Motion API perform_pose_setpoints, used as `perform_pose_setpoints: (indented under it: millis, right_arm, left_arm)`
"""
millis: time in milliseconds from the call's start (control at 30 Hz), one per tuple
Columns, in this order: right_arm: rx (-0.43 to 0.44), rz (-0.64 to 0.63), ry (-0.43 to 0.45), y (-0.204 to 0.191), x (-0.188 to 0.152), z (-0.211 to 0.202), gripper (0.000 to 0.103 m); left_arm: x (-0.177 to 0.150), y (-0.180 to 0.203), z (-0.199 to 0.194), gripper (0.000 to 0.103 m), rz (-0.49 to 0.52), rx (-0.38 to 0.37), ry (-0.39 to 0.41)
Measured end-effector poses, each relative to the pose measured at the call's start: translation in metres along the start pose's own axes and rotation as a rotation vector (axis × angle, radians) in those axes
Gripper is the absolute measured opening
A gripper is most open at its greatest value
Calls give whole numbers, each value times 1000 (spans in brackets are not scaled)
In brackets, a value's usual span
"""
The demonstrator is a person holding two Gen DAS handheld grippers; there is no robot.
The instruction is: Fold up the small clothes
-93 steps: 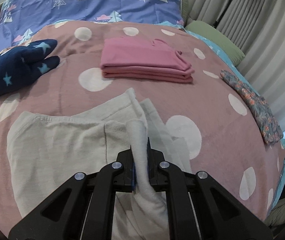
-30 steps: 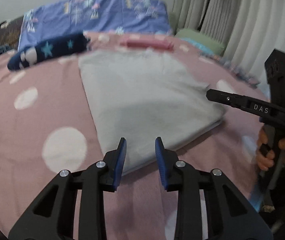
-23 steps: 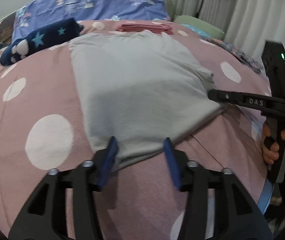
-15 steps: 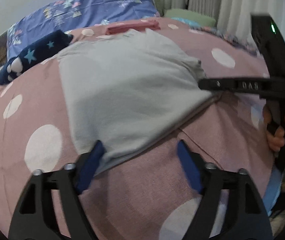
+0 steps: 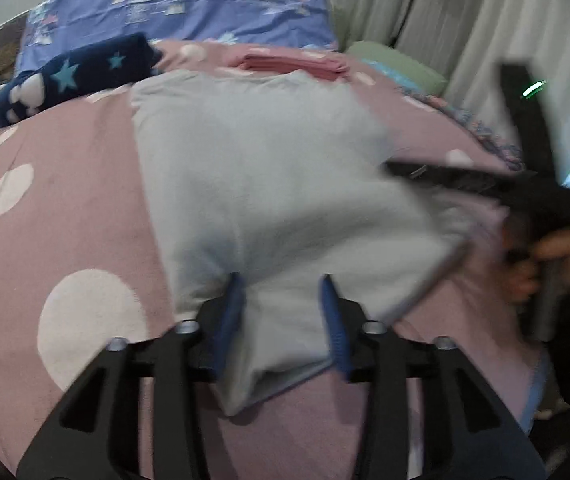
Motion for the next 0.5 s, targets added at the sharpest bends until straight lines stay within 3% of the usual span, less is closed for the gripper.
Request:
perform_pose_setpoints:
  millis: [100, 233, 333, 433, 500]
  right_arm:
    - [1, -2, 3, 0, 1, -3, 14]
    - [-31, -36, 14, -4, 1, -4, 15]
    - [-14, -24, 36, -5, 8, -13, 16]
    - [-30, -50, 90, -4, 27, -26, 22]
    - [-38, -61, 104, -5, 43, -27, 24]
  left_arm:
    - [-1, 8, 4, 64, 35, -5, -12]
    - [0, 11, 2, 66, 46, -1, -4]
    - [14, 8, -18, 57, 19, -52, 45]
    - [44, -6, -36, 56, 61, 33, 124]
    - [62, -18, -34, 56, 51, 74, 134]
Point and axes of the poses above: each gripper's, at about its wrist camera, not at the fingertips, and z roughly the way its jaws point, y to its right, x to its top, the point moved 9 cm from there along z, roughly the way its jaws point, and after that the axes turned 1 degree about -y, right-handed, at the moved point
